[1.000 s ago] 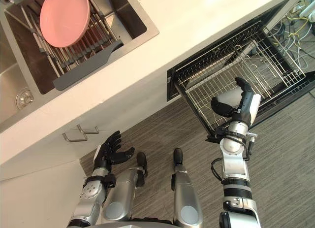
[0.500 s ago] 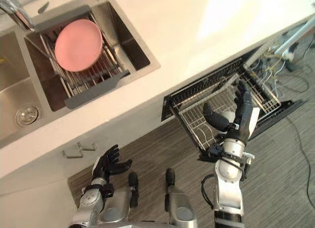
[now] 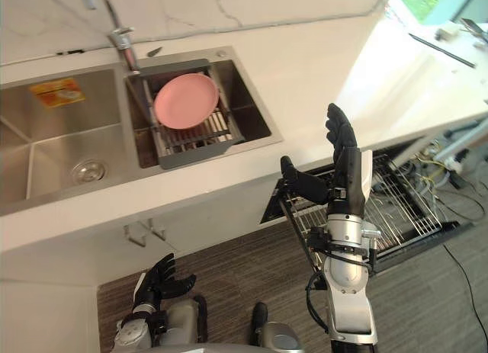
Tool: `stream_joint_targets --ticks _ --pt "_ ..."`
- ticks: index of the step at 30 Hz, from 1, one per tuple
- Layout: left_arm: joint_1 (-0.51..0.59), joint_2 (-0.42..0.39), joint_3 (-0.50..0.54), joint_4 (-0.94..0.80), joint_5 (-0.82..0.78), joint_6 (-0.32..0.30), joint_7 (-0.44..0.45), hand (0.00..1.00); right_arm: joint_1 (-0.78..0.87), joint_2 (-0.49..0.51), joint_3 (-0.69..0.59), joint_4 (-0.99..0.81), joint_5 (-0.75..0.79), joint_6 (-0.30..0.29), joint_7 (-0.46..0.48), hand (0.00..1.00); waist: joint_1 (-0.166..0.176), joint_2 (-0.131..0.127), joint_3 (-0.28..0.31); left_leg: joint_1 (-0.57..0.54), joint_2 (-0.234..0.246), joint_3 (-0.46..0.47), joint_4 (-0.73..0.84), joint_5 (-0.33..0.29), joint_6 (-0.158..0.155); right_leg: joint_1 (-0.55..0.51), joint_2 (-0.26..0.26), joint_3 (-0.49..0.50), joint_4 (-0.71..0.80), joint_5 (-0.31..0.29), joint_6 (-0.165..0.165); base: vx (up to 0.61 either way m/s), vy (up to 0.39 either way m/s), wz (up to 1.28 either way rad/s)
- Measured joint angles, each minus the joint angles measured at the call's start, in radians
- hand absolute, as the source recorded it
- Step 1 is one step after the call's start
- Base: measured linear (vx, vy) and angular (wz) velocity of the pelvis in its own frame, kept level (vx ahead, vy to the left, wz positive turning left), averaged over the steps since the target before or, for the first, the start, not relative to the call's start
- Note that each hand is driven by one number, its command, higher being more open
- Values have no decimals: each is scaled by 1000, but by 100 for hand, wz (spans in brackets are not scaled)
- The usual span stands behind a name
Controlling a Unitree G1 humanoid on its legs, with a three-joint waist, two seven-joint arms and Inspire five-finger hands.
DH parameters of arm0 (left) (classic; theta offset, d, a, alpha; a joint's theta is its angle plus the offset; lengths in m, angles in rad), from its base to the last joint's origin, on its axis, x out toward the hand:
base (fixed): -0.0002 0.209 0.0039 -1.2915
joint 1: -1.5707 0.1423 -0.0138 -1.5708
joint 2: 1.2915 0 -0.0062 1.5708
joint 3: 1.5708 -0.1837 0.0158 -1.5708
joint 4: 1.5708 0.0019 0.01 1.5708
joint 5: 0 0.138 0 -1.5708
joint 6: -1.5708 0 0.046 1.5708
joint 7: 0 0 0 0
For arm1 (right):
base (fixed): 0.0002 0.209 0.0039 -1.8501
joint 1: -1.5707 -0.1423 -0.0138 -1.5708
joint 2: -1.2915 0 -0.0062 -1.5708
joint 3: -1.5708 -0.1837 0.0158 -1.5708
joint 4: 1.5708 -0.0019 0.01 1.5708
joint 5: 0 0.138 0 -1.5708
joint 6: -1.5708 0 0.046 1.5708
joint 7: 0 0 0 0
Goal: Walk over to the sink, pick up the cup, carry it to the dishwasher, place the cup inside the dishwasher, then close the dishwasher door
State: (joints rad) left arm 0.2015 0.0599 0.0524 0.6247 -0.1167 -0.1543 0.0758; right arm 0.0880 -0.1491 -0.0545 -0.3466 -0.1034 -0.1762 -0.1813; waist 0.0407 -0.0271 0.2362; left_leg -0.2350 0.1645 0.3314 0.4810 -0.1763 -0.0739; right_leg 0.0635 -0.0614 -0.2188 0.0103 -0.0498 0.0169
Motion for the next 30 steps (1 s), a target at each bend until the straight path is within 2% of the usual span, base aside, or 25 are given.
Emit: stream_joint_targets --ticks 1,2,3,5,6,7,8,9,10,11,13,14,16,17,18,19,21,24,25,30 --pt "5 -5 -3 6 0 0 0 90 -20 -22 -9 11 0 -1 -1 90 -6 14 -18 8 3 74 -79 3 19 -1 -13 -23 1 -6 14 15 73 54" --pt "8 -7 -3 6 0 0 0 90 -33 -31 -13 26 0 -3 -2 90 -4 16 -21 20 -7 92 -107 29 74 -1 -21 -27 4 -11 24 54 104 38" --pt "16 -6 -1 6 0 0 1 90 -58 -39 -15 63 0 -2 -2 90 4 5 -32 36 -40 92 -149 48 103 -3 -42 -29 5 -11 38 130 138 21" --pt "19 -4 0 7 1 0 5 90 -82 -49 -16 105 -9 1 0 90 14 -3 -43 38 -74 86 -165 45 112 -1 -67 -43 6 -16 61 164 149 28" --pt "17 -3 -1 9 1 4 7 90 -84 -48 -20 124 -16 4 0 90 10 -6 -43 57 -103 71 -184 37 126 4 -94 -66 46 -40 87 170 136 50" --pt "17 -2 -3 12 1 8 6 90 -84 -49 -20 150 -23 16 3 90 3 -11 -44 98 -141 56 -220 27 134 -1 -133 -82 143 -90 103 170 132 53" --pt "18 -3 -5 14 1 10 6 90 -85 -49 -20 165 -28 20 4 90 0 -11 -45 123 -159 48 -239 26 137 -14 -151 -83 213 -114 102 167 133 55" --pt "20 -1 -12 14 1 10 6 90 -84 -49 -21 190 -45 32 6 90 -12 -5 -49 162 -181 23 -268 24 147 -55 -189 -81 376 -139 91 129 101 45" --pt "20 3 -16 13 2 10 6 90 -84 -49 -21 200 -49 37 8 90 -20 -4 -51 178 -188 12 -278 23 154 -82 -204 -72 462 -141 85 165 116 59" --pt "18 16 -29 12 8 10 8 90 -82 -46 -20 214 -57 41 12 90 -34 -12 -56 207 -204 -14 -300 23 168 -137 -217 -13 591 -151 70 189 68 61" --pt "18 35 -42 12 22 10 9 90 -74 -44 -20 220 -63 44 22 90 -46 -23 -64 237 -212 -36 -312 30 169 -180 -197 73 632 -182 61 221 15 51" --pt "15 38 -41 11 21 10 11 90 -76 -45 -20 220 -73 44 24 90 -51 -25 -67 244 -212 -50 -309 36 163 -209 -175 108 607 -203 55 230 -48 41" --pt "28 45 -39 12 21 15 16 90 -73 -47 -22 220 -86 46 25 90 -68 -24 -68 245 -207 -85 -295 40 158 -228 -126 173 496 -208 49 209 -79 53" --pt "35 52 -41 12 21 15 15 90 -72 -48 -23 220 -88 49 25 90 -74 -27 -70 245 -207 -100 -290 36 153 -227 -104 206 404 -177 55 194 -111 50" --pt "40 60 -40 18 25 16 12 90 -73 -52 -24 219 -90 51 27 90 -76 -37 -74 247 -216 -112 -277 21 128 -230 -89 239 313 -67 98 244 -147 43" --pt "47 45 -38 24 34 20 13 90 -65 -62 -25 221 -97 57 32 90 -72 -12 -86 247 -195 -128 -274 15 118 -202 -74 233 277 -50 84 211 -113 18" --pt "79 35 -36 23 38 19 12 90 -44 -68 -26 218 -103 57 41 90 -54 8 -97 262 -162 -127 -288 7 107 -147 -39 236 178 -13 71 220 -89 -20" --pt "86 26 -38 28 39 20 11 90 -15 -73 -43 214 -136 57 49 90 -57 9 -98 283 -148 -130 -320 10 102 -111 -20 233 112 12 62 107 -56 -10" --pt "37 46 -75 84 79 7 -6 90 62 -73 -94 155 -136 59 66 90 -58 -21 -93 298 -176 -170 -410 61 101 -67 -28 239 -18 92 68 0 0 0" --pt "37 46 -75 84 79 7 -6 90 62 -73 -94 155 -136 59 66 90 -58 -20 -93 299 -176 -170 -411 60 100 -67 -27 239 -19 91 68 0 0 0"
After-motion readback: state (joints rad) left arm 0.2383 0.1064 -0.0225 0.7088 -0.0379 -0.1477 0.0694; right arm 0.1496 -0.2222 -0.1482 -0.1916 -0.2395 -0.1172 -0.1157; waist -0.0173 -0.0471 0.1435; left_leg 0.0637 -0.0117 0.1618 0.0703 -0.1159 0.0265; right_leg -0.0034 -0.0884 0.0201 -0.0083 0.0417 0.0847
